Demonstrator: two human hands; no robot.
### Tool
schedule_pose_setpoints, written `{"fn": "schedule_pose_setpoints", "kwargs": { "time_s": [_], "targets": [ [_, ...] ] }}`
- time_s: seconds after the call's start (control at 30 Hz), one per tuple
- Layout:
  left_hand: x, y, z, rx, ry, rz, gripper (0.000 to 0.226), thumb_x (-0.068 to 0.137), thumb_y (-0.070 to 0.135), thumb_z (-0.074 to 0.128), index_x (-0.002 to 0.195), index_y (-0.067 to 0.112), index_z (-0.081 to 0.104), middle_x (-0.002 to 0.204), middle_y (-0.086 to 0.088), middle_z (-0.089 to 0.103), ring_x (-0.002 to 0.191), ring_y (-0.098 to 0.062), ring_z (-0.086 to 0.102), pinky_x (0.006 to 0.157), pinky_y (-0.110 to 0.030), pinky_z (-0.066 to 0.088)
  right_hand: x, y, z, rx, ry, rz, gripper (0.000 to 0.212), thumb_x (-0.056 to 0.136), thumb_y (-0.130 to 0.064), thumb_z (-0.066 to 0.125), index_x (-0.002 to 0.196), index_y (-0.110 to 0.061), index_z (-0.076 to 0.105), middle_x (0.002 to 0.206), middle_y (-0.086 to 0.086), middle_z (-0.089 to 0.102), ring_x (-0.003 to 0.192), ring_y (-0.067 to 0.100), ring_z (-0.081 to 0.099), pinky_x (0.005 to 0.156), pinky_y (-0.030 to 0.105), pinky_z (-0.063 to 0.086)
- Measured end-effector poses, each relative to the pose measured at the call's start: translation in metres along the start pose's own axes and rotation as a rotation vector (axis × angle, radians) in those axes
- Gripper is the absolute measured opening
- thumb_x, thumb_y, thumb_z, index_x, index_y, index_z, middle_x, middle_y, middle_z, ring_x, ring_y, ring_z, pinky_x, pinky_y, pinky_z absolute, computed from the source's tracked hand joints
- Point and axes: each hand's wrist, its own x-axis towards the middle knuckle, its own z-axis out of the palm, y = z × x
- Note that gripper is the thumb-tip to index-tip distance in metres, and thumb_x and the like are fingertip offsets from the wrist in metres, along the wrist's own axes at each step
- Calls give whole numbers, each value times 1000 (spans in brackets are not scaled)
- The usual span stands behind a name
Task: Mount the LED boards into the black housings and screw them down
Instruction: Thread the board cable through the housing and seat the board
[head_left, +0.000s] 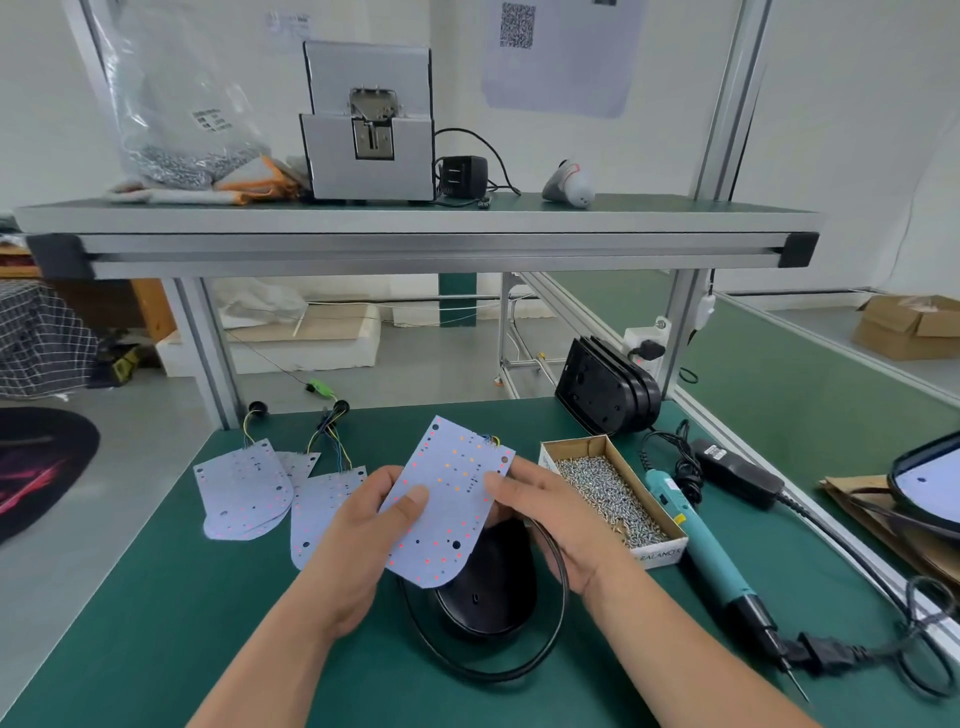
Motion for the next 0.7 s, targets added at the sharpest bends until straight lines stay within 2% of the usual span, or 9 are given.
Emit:
{"fn": "schedule_pose_setpoints", "kwargs": {
  "time_s": [0.13,0.23,0.3,0.4,0.47,0.57,0.63,0.7],
  "targets": [
    [3,0,-9,-228,-165,-42,31,99,35,63,121,16,74,127,-15,75,105,-25,74,75,-31,60,1,0,-3,-63,99,-41,16,91,-13,71,103,-4,77,88,18,66,73,21,59,73,27,51],
    [10,1,-16,-529,-191,-156,41,107,24,45,138,2,62,140,-22,67,116,-34,70,82,-45,65,4,1,-5,40,193,-74,11,81,-16,71,83,-5,72,72,15,61,63,22,56,67,30,48],
    [14,-2,-18,-630,-159,-199,42,104,7,40,139,-8,58,139,-25,66,114,-34,71,86,-47,66,6,4,-6,87,231,-92,11,79,-16,72,76,-7,68,67,13,58,61,23,53,64,30,46],
    [17,-9,-12,-560,-115,-209,44,97,-15,34,131,-14,62,129,-26,71,104,-28,78,75,-35,66,7,8,-5,113,241,-108,12,79,-16,72,71,-9,66,66,14,56,61,24,52,63,30,46],
    [17,-12,-9,-510,-118,-208,44,97,-19,33,126,-13,66,129,-27,72,105,-27,78,75,-32,65,7,8,-4,124,244,-117,12,80,-15,71,71,-9,66,67,14,55,62,25,51,66,33,44],
    [15,-14,-7,-446,-136,-189,36,91,-10,53,119,-5,75,127,-23,73,104,-26,77,78,-32,65,5,7,-3,130,249,-135,10,81,-16,68,78,-8,64,69,13,52,63,24,49,67,35,43],
    [12,-16,-4,-277,-116,-150,30,96,1,60,116,8,81,122,-15,76,97,-21,76,75,-30,63,4,7,-2,141,241,-130,10,81,-17,66,80,-8,62,70,12,50,64,23,48,63,32,45],
    [9,-16,1,-133,-121,-86,27,98,12,63,119,13,79,125,-15,76,104,-24,76,81,-35,63,2,7,2,137,215,-127,9,83,-18,65,83,-10,61,71,11,49,64,22,48,62,30,45]
  ]
}}
